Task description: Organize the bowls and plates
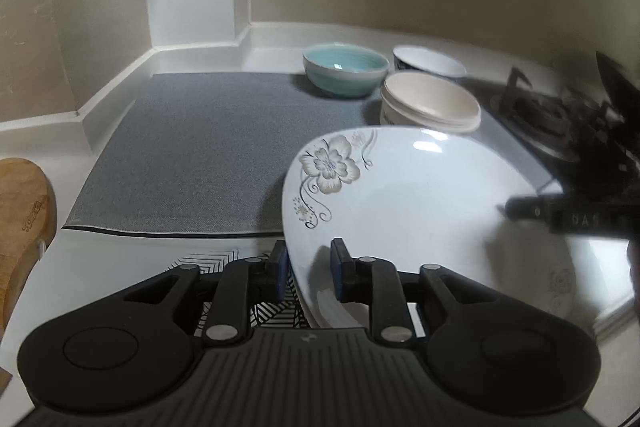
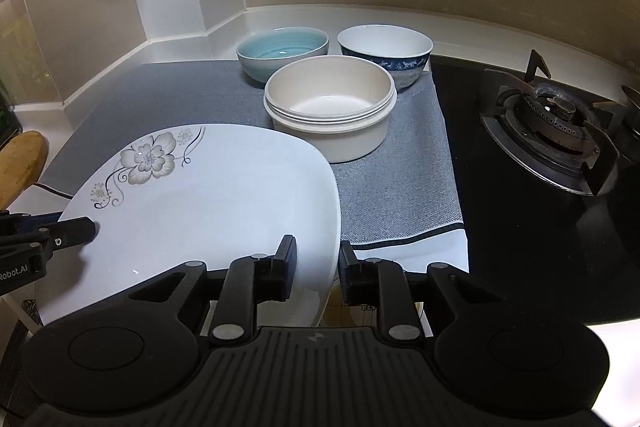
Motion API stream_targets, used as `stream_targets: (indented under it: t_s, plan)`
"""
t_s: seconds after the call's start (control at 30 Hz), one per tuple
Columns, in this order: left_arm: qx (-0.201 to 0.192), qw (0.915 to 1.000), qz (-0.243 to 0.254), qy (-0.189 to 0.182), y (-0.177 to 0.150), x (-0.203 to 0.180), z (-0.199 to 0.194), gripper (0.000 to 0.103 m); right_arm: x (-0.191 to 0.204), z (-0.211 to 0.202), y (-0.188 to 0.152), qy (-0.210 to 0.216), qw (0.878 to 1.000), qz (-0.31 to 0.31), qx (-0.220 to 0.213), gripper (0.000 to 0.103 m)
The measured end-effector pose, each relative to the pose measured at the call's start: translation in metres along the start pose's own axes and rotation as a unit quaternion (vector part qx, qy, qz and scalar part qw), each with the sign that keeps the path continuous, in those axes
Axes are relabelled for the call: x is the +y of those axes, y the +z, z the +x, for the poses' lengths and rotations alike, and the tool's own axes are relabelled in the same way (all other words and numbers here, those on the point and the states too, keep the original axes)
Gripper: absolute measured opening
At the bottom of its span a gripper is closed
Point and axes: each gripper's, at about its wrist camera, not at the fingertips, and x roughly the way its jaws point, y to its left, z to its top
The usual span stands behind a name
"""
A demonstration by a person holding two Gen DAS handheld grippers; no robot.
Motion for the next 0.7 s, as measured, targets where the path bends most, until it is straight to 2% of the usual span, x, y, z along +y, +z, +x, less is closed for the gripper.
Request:
stream_targets:
  t_s: [0.1, 0.3, 0.7]
  plan:
    - [0.005, 0.9999, 0.015, -0.002, 0.001, -0.003, 0.001, 0.031, 0.001, -0.001, -0.001, 0.001, 1.0, 0.0, 0.001, 0.024]
    - [0.017, 0.9998, 0.007, -0.002, 0.01, 0.0, -0.001, 0.031, -0.004, -0.001, 0.003, 0.01, 1.0, 0.019, 0.016, 0.024]
    - [0.061, 0.9977, 0.014, 0.026, 0.022, -0.011, 0.004, 0.031, -0.02, -0.001, 0.008, 0.035, 0.996, 0.068, 0.051, 0.024]
